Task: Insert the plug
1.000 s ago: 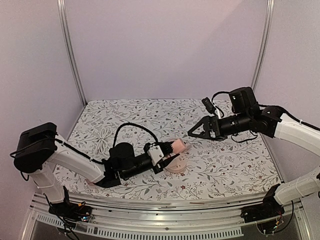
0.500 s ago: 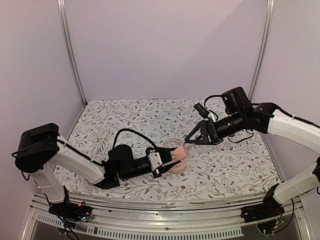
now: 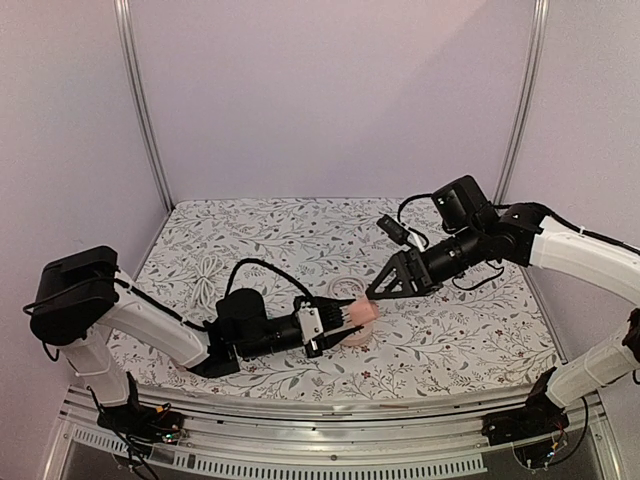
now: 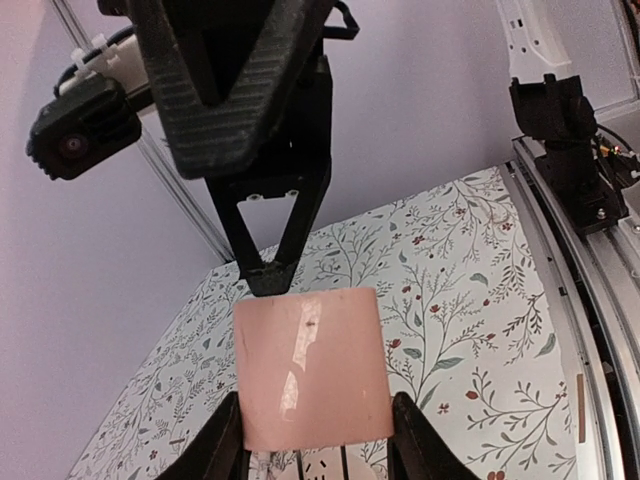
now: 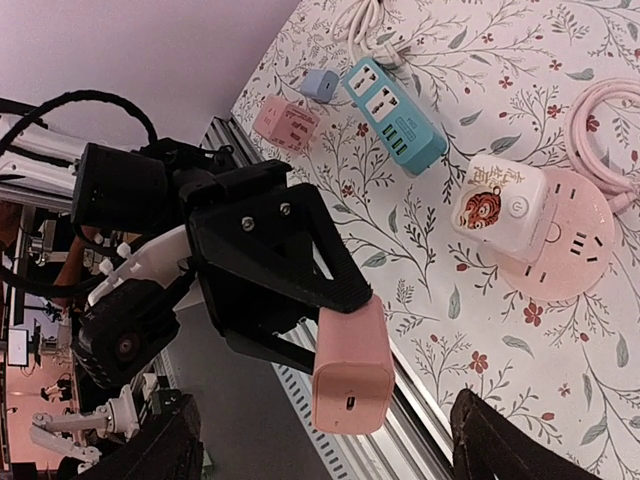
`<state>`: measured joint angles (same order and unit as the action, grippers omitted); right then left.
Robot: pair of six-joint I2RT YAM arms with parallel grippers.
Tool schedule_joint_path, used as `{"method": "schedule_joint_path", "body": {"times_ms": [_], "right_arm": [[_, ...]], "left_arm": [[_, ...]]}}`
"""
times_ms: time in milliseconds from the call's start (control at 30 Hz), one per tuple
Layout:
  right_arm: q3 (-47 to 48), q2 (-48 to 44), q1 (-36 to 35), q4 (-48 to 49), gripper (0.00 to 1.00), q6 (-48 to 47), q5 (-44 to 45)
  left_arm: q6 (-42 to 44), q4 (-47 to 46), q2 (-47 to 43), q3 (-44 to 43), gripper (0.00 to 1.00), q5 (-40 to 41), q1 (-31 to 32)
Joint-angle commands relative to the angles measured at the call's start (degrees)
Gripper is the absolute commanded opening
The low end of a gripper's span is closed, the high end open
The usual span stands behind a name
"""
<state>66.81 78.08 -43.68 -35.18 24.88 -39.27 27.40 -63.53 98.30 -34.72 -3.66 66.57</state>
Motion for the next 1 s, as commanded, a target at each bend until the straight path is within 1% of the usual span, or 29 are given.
{"method": "schedule_joint_path", "body": {"times_ms": [0, 200, 500, 700, 967], "right_arm": [[0.9, 0.6, -2.4, -2.5, 0.83, -2.0, 2.8], [1.7, 1.9, -3.9, -2.8, 0.75, -2.2, 5.7], [3.5, 4.8, -5.5, -2.4, 0.67, -2.0, 8.2], [3.8, 5.8, -6.0, -1.3, 0.54, -1.4, 8.5], [3.7, 6.2, -6.3, -0.1, 0.47, -0.5, 9.4]], "left_arm": [[-0.2, -1.2, -0.6, 0.4, 0.0, -0.4, -1.1], [-0.9, -1.9, -0.1, 0.0, 0.0, -0.3, -1.3], [-1.6, -2.8, 0.7, -0.5, 0.0, -0.1, -1.4], [-1.9, -3.3, 1.2, -0.7, 0.0, 0.9, -1.5], [-2.1, -4.3, 1.9, -0.9, 0.0, 1.4, -1.5]]}}
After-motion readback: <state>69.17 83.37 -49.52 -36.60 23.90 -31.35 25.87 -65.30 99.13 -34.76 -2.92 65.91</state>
